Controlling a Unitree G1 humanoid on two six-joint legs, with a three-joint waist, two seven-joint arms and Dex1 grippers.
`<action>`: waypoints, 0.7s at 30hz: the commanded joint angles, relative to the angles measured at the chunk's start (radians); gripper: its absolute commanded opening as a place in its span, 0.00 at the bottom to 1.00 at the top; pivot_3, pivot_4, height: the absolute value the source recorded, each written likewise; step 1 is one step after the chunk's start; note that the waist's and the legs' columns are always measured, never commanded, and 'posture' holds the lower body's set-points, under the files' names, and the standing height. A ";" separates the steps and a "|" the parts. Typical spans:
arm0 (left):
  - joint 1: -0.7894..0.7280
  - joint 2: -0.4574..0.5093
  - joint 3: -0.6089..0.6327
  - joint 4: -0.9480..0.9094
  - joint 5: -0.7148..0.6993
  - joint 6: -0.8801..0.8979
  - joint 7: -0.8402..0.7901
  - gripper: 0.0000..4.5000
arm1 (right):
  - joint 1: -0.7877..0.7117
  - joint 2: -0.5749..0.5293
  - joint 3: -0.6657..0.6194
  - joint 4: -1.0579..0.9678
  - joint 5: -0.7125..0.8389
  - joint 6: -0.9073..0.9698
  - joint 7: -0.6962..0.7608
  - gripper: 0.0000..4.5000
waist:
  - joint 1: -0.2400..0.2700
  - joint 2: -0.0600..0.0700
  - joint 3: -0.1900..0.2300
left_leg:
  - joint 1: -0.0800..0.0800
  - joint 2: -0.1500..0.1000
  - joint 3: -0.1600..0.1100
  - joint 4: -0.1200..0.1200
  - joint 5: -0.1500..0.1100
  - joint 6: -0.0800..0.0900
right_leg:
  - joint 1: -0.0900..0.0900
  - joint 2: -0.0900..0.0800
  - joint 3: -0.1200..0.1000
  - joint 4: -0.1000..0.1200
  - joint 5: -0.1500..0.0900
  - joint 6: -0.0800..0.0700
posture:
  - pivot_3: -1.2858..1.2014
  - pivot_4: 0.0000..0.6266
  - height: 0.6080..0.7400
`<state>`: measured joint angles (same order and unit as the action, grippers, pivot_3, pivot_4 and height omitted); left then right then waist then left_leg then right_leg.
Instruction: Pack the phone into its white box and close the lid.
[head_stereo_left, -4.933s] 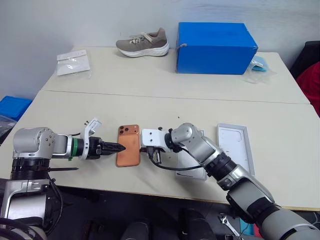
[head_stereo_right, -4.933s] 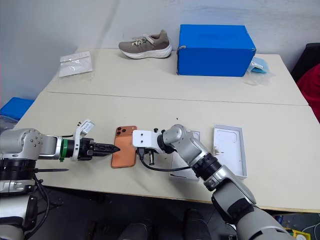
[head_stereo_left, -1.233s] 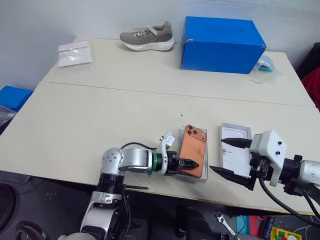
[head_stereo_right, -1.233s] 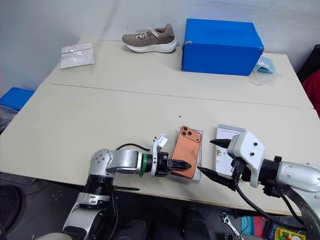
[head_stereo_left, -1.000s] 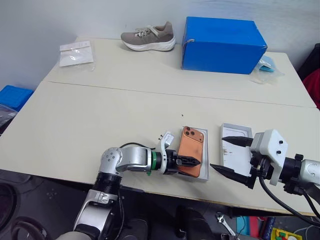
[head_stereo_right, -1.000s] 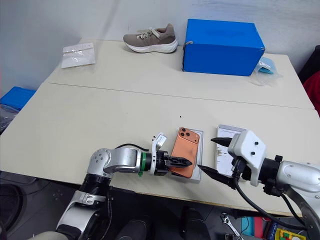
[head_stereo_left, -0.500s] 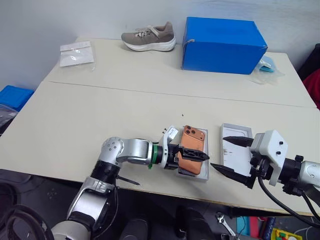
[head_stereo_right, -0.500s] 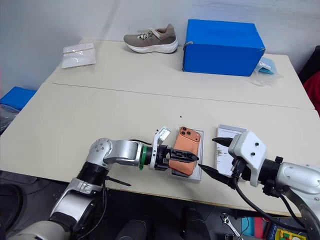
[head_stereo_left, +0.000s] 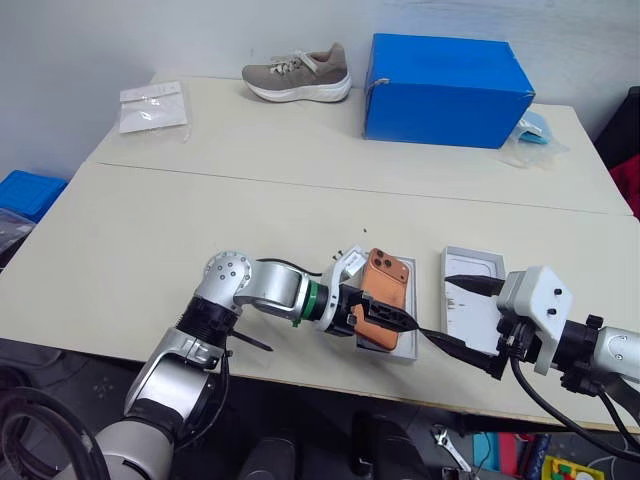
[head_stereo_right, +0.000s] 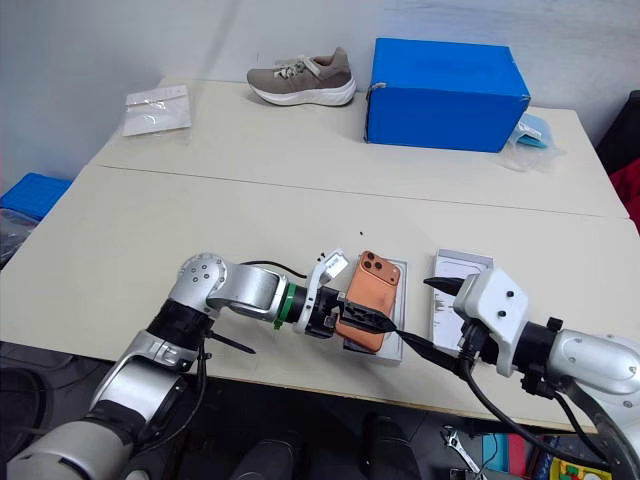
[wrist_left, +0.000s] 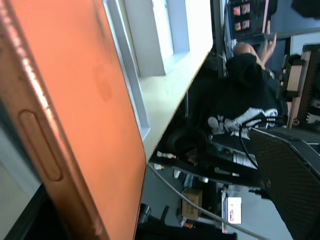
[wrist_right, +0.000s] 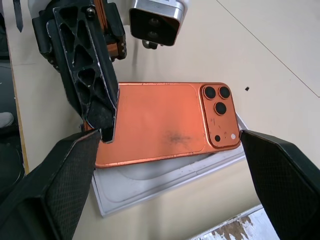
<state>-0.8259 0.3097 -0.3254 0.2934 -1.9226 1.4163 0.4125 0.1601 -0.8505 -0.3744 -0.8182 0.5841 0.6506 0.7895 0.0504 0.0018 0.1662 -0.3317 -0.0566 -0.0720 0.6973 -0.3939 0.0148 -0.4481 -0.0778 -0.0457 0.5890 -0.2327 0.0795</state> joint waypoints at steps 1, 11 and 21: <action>-0.048 0.016 -0.027 -0.010 -0.027 0.024 -0.022 0.99 | -0.005 0.008 0.002 -0.005 -0.003 -0.028 -0.012 1.00 | -0.002 0.000 0.000 | 0.000 0.000 0.000 0.000 0.000 0.000 | 0.000 0.000 0.000 0.000 0.000 0.000 | 0.52 0.24 1.00; -0.143 0.016 -0.040 0.051 0.054 0.085 -0.090 0.99 | 0.007 0.012 0.023 0.002 -0.011 -0.051 -0.019 1.00 | -0.001 0.000 0.000 | 0.000 0.000 0.000 0.000 0.000 0.000 | 0.000 0.000 0.000 0.000 0.000 0.000 | 0.52 0.24 1.00; -0.216 0.025 -0.036 0.102 0.092 0.154 -0.148 0.99 | 0.018 0.013 0.033 0.010 -0.028 -0.072 -0.022 1.00 | -0.001 0.000 0.000 | 0.000 0.000 0.000 0.000 0.000 0.000 | 0.000 0.000 0.000 0.000 0.000 0.001 | 0.52 0.24 1.00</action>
<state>-1.0098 0.3335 -0.3759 0.4073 -1.8187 1.5593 0.2910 0.1777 -0.8473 -0.3388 -0.7919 0.5570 0.5970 0.7731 0.0492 0.0018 0.1663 -0.3317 -0.0567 -0.0720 0.6972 -0.3938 0.0146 -0.4481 -0.0776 -0.0458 0.5891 -0.2330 0.0800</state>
